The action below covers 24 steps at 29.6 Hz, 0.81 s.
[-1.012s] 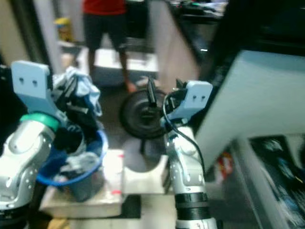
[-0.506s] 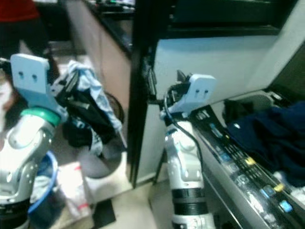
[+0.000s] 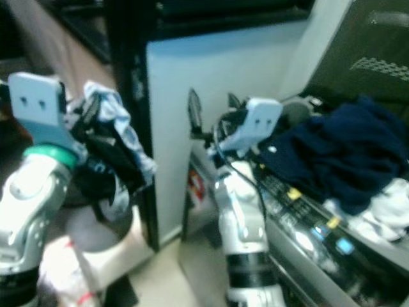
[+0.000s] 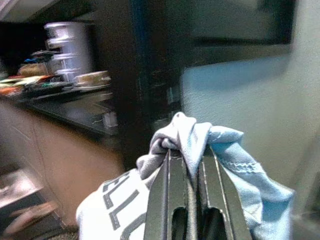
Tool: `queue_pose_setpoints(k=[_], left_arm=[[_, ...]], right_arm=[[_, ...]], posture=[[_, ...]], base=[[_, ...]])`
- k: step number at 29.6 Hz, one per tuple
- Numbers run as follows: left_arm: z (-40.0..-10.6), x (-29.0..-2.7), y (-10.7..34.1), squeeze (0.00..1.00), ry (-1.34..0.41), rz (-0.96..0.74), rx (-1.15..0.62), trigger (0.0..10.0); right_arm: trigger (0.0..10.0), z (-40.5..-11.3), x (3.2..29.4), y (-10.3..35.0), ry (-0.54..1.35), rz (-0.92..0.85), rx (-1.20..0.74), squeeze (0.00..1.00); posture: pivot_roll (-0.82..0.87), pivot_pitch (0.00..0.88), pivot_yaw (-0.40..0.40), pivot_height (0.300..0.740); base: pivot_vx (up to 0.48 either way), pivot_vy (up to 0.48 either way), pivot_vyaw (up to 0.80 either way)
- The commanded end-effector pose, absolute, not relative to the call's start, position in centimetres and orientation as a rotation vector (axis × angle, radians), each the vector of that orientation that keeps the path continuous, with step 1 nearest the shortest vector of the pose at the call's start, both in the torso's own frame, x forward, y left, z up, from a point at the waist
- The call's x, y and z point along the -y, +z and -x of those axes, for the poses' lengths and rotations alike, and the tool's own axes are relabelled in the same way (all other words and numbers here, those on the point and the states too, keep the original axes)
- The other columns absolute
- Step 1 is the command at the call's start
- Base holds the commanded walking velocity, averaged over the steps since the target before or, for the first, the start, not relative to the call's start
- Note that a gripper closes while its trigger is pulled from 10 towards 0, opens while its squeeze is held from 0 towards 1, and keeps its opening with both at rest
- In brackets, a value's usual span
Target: Clothes washing
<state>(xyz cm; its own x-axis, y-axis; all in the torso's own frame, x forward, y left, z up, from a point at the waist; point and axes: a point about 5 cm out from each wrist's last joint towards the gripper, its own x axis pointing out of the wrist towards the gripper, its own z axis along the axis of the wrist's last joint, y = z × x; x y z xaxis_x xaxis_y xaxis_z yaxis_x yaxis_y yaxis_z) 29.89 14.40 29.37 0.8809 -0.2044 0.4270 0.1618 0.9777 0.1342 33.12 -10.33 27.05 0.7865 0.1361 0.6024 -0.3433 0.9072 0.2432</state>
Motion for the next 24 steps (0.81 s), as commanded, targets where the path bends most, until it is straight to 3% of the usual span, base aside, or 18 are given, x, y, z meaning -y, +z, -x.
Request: queue_pose_setpoints(k=[1, 24], left_arm=[[-29.70, -14.54, 29.44, 0.00, -0.182, -0.104, 0.466, 10.0], [-30.07, -14.11, 29.94, 0.00, -0.189, -0.091, 0.485, 10.0]], right_arm=[[10.0, -33.03, 10.15, 26.99, 0.269, -0.362, 0.611, 0.00], [10.0, -33.06, 10.28, 27.30, 0.270, -0.355, 0.619, 0.00]], posture=[[0.10, 0.018, -0.008, 0.740], [0.09, 0.009, -0.007, 0.740]], base=[[0.000, 0.000, -0.80], [0.000, 0.000, -0.80]])
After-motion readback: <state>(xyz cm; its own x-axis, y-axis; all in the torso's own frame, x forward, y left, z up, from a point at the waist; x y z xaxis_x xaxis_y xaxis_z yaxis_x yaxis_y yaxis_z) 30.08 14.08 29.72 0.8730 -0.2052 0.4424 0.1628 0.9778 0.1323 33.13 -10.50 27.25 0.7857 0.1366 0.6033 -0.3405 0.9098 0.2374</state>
